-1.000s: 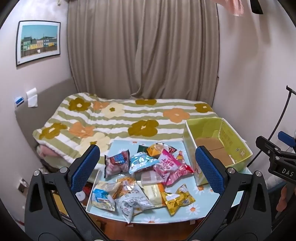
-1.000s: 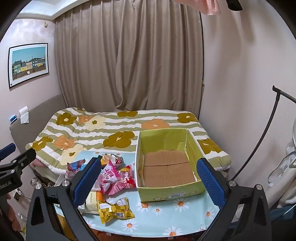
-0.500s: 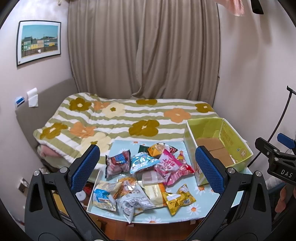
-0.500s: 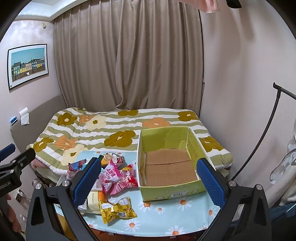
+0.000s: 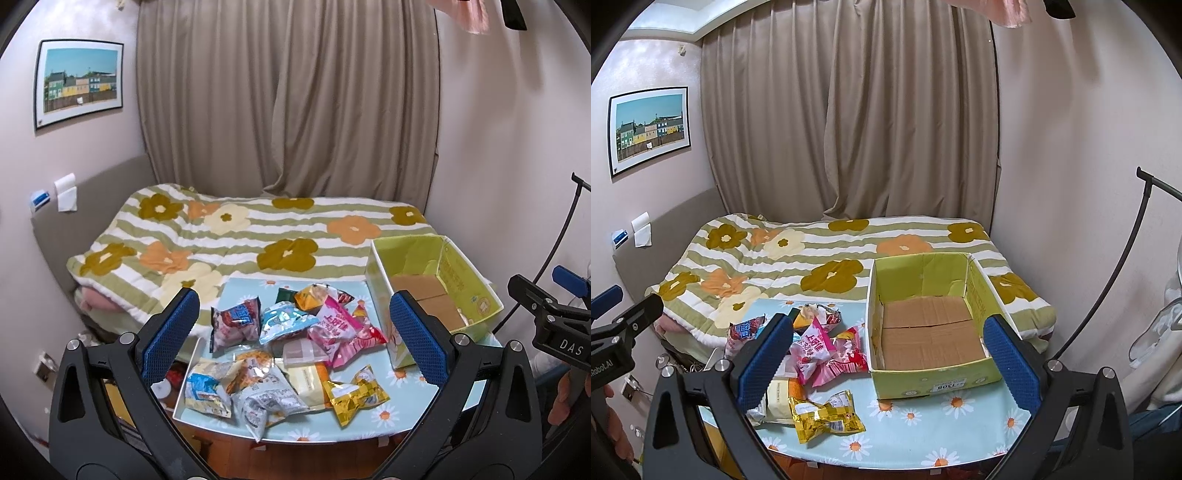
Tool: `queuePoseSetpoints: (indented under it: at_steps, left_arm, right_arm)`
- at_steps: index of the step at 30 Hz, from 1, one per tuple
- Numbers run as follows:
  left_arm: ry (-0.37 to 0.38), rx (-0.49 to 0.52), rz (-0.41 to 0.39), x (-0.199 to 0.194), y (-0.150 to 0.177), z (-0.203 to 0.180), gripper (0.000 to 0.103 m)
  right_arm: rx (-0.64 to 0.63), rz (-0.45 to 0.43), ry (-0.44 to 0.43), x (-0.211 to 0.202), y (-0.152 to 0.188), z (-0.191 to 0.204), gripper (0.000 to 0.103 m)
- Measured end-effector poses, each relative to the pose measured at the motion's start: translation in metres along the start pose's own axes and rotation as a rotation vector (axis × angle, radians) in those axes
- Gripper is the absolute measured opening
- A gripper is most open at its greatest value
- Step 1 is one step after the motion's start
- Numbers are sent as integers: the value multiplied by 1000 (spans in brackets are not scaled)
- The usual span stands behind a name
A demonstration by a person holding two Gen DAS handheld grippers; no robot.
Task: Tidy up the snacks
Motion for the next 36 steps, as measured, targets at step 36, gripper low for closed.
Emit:
queuePoseSetpoints:
  at_steps: [36]
  left_arm:
    - [-3,-16,-2,-9,1,-2,102]
  right_arm:
    - [-8,4,-2,-3,0,-2,102]
Point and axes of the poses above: each gripper's, at about its wrist camera, not at the fingertips, and x roughly the way its jaws point, z to its left, y to its underside, the point moved 4 cm from there along x, roughly the way its jaws point, and after that the axes turned 5 degrees about y, right-handed, at the moved point
